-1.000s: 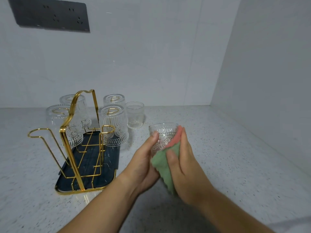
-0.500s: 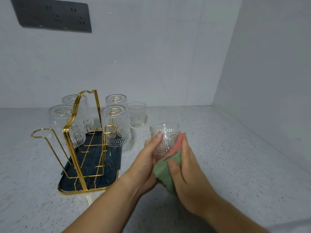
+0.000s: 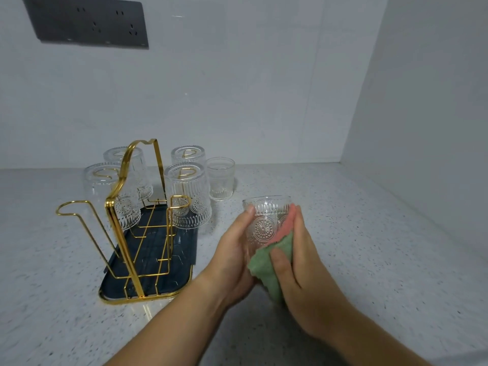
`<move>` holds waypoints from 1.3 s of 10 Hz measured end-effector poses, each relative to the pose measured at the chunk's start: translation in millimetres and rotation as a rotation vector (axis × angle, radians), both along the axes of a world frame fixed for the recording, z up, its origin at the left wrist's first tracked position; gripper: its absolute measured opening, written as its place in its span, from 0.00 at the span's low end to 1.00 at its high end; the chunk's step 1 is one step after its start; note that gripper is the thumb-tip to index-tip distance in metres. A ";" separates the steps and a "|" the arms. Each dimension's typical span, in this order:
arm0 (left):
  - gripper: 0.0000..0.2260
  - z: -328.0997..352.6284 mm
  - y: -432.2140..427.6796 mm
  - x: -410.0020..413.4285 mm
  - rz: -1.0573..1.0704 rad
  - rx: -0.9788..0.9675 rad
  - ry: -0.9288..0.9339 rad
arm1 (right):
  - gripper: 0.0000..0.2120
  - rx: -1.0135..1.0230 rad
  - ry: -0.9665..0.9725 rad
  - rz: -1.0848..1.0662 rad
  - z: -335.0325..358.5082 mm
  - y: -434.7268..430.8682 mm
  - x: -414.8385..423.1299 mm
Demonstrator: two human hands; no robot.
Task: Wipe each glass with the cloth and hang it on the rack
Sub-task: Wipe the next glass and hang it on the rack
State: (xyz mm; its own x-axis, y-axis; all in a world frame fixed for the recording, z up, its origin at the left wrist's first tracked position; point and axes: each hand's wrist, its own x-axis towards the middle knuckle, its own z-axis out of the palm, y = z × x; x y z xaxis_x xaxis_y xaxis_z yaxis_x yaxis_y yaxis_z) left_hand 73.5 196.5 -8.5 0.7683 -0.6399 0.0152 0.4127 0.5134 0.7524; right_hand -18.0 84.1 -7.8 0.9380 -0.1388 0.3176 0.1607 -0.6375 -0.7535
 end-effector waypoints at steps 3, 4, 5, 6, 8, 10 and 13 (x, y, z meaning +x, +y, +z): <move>0.25 -1.9 -1.7 0.9 -0.146 0.032 0.049 | 0.27 0.371 0.000 -0.079 48.5 -9.0 30.9; 0.27 -0.1 2.5 0.5 -0.089 0.024 0.032 | 0.28 0.274 -0.009 -0.056 32.1 0.1 26.3; 0.29 2.1 3.0 -1.3 -0.104 -0.018 0.007 | 0.32 0.090 -0.014 0.006 11.4 0.5 10.5; 0.37 0.5 -1.2 -2.1 -0.099 -0.056 -0.006 | 0.38 -0.085 -0.018 -0.018 -2.8 -4.8 -3.3; 0.31 -1.0 -3.9 1.5 -0.154 0.079 0.024 | 0.34 0.205 0.035 -0.037 14.1 -13.0 6.9; 0.30 0.2 -1.9 1.1 -0.146 0.010 0.048 | 0.30 0.338 0.000 -0.051 37.7 -4.5 27.2; 0.30 0.3 -2.2 -1.1 -0.122 -0.048 0.003 | 0.35 0.069 -0.027 0.021 -4.6 -0.3 -7.8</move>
